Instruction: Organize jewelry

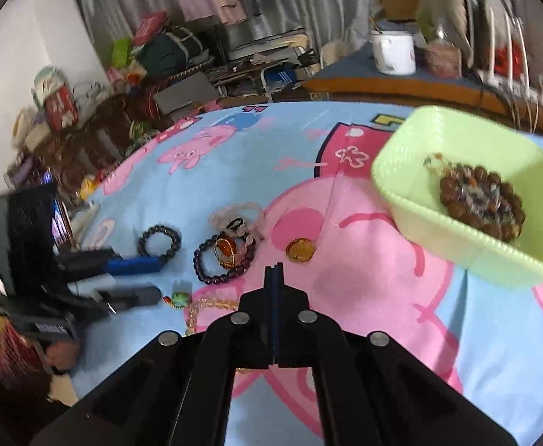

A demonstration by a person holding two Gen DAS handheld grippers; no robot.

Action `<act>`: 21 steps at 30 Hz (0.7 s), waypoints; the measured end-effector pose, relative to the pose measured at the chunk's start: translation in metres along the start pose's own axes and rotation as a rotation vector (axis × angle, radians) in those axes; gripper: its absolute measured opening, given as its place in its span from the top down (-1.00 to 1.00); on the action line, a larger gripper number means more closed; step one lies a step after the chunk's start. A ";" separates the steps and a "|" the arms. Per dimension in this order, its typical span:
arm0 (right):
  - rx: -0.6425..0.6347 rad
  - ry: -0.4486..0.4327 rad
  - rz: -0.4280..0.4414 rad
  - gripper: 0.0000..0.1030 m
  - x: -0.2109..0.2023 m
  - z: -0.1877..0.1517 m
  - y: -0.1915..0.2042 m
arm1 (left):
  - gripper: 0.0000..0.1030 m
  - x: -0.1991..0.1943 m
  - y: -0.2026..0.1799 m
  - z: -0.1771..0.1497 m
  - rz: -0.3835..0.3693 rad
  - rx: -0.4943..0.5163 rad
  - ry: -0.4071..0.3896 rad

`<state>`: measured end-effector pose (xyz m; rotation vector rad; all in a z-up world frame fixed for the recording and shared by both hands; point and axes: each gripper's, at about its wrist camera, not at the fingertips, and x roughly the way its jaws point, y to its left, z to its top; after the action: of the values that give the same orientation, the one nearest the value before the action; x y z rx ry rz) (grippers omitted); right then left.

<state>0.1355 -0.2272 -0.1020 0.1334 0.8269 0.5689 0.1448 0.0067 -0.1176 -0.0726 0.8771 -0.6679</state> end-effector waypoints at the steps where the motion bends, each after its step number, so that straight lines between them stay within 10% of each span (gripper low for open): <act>1: 0.025 -0.004 0.031 1.00 0.002 0.001 -0.001 | 0.17 0.003 -0.001 0.000 -0.004 0.000 0.008; 3: 0.040 0.000 0.074 1.00 0.007 0.004 0.001 | 0.17 0.010 -0.007 0.000 0.001 0.022 0.024; 6: -0.027 0.020 0.092 1.00 0.024 0.011 0.018 | 0.69 0.017 -0.010 -0.003 0.033 0.040 0.042; 21: -0.270 0.145 0.016 1.00 0.061 0.005 0.056 | 0.69 -0.003 0.016 -0.014 0.037 -0.071 0.007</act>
<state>0.1484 -0.1474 -0.1202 -0.1504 0.8815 0.7056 0.1413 0.0240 -0.1293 -0.1175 0.9066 -0.6029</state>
